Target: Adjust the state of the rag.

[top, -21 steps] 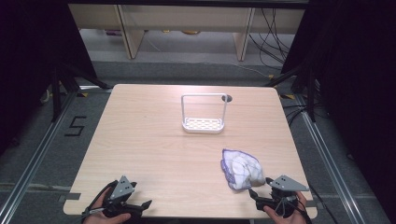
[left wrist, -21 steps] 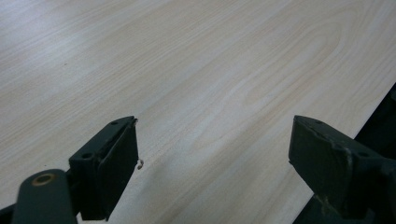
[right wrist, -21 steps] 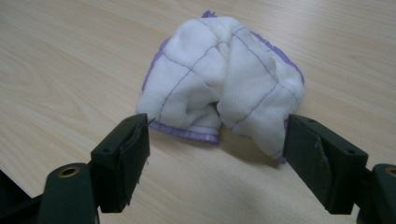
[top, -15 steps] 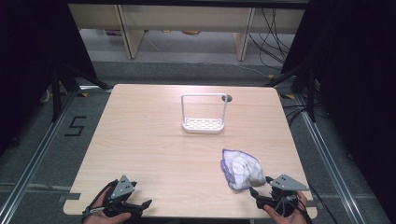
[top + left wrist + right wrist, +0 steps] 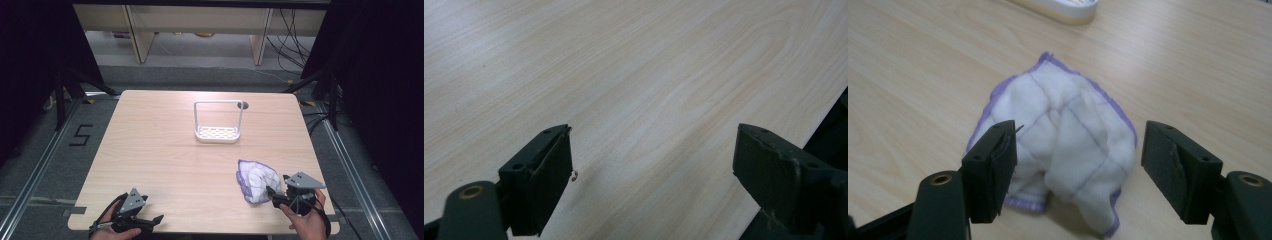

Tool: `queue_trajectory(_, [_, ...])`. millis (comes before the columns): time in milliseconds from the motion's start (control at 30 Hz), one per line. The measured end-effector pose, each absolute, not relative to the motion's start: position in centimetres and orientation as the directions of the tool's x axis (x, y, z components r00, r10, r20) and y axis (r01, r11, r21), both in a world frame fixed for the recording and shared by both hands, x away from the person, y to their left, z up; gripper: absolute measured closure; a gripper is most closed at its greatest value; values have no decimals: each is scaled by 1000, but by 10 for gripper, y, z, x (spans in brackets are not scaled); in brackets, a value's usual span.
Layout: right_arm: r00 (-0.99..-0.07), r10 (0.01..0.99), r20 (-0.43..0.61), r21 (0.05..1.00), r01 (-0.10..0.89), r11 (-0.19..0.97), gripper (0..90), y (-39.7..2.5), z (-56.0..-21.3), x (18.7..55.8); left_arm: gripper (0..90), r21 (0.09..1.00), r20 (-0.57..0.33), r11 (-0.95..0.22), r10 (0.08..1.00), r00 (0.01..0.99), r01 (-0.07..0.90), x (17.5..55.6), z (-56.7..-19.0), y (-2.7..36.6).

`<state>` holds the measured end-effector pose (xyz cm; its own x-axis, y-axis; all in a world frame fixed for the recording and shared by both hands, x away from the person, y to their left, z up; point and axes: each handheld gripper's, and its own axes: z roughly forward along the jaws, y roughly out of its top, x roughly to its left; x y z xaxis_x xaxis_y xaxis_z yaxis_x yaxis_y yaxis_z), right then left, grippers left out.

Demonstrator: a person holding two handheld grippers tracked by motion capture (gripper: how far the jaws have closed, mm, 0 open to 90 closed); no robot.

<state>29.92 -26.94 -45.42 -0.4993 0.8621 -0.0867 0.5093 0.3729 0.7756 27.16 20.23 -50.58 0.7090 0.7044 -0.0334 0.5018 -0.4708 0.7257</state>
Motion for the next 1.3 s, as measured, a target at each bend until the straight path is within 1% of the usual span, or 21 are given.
queue_trajectory(133, [-526, 845, -94, 777, 491, 393, 324, -258, -451, 316, 156, 719, -25, -483, 701, 713, 500, 272, -505, 204])
queue_trajectory(167, [-538, 839, -85, 773, 495, 396, 327, -252, -452, 321, 156, 737, -48, -445, 717, 695, 509, 272, -506, 202])
queue_trajectory(200, [-548, 831, -93, 771, 489, 409, 330, -250, -452, 324, 155, 721, -16, -477, 713, 701, 503, 274, -506, 203])
queue_trajectory(233, [-548, 832, -88, 767, 496, 408, 330, -246, -453, 326, 155, 720, -39, -468, 710, 703, 513, 273, -506, 203])
queue_trajectory(333, [-561, 823, -91, 753, 502, 425, 330, -240, -454, 333, 156, 719, -16, -480, 711, 703, 502, 273, -506, 202])
queue_trajectory(433, [-565, 821, -82, 740, 517, 430, 326, -231, -456, 340, 155, 729, -47, -454, 714, 699, 512, 272, -507, 200])
queue_trajectory(533, [-574, 814, -90, 728, 520, 447, 306, -225, -460, 348, 155, 712, -21, -495, 693, 720, 498, 273, -505, 202])
queue_trajectory(567, [-578, 811, -90, 705, 538, 462, 303, -221, -464, 354, 155, 721, -39, -471, 706, 707, 509, 274, -507, 200])
queue_trajectory(633, [-579, 811, -81, 677, 566, 471, 369, -217, -470, 357, 154, 713, -36, -483, 698, 715, 508, 274, -507, 200])
queue_trajectory(667, [-579, 811, -81, 677, 566, 471, 369, -217, -470, 357, 154, 713, -36, -483, 698, 715, 508, 274, -507, 200])
queue_trajectory(700, [-582, 810, -80, 663, 575, 479, 422, -216, -471, 358, 154, 715, -28, -485, 699, 714, 503, 274, -507, 199])
queue_trajectory(733, [-612, 784, -108, 657, 548, 518, 579, -216, -475, 360, 154, 705, -16, -511, 682, 731, 491, 273, -506, 200])
queue_trajectory(767, [-603, 792, -94, 660, 558, 503, 628, -216, -473, 358, 155, 713, -7, -499, 697, 717, 492, 272, -507, 198])
queue_trajectory(800, [-603, 792, -94, 660, 558, 503, 628, -216, -473, 358, 155, 713, -7, -499, 697, 717, 492, 272, -507, 198])
queue_trajectory(833, [-602, 792, -97, 667, 551, 501, 667, -218, -471, 357, 155, 704, -5, -520, 678, 735, 484, 272, -505, 200])
queue_trajectory(867, [-610, 786, -100, 698, 520, 493, 747, -221, -461, 353, 154, 717, -18, -494, 693, 721, 492, 272, -506, 198])
queue_trajectory(900, [-617, 776, -128, 719, 481, 502, 764, -224, -458, 352, 154, 717, -20, -493, 693, 721, 493, 272, -506, 199])
queue_trajectory(1067, [-625, 770, -125, 757, 442, 482, 794, -230, -444, 342, 155, 716, -16, -494, 695, 719, 493, 272, -506, 198])
queue_trajectory(1133, [-634, 759, -149, 779, 398, 485, 802, -236, -434, 337, 154, 715, -20, -492, 696, 718, 497, 271, -506, 198])
queue_trajectory(1200, [-630, 765, -137, 787, 399, 470, 803, -243, -431, 333, 154, 716, -24, -489, 696, 717, 498, 271, -506, 198])
queue_trajectory(1300, [-592, 803, -63, 803, 449, 393, 808, -265, -434, 329, 155, 717, -11, -497, 693, 721, 488, 271, -505, 199])
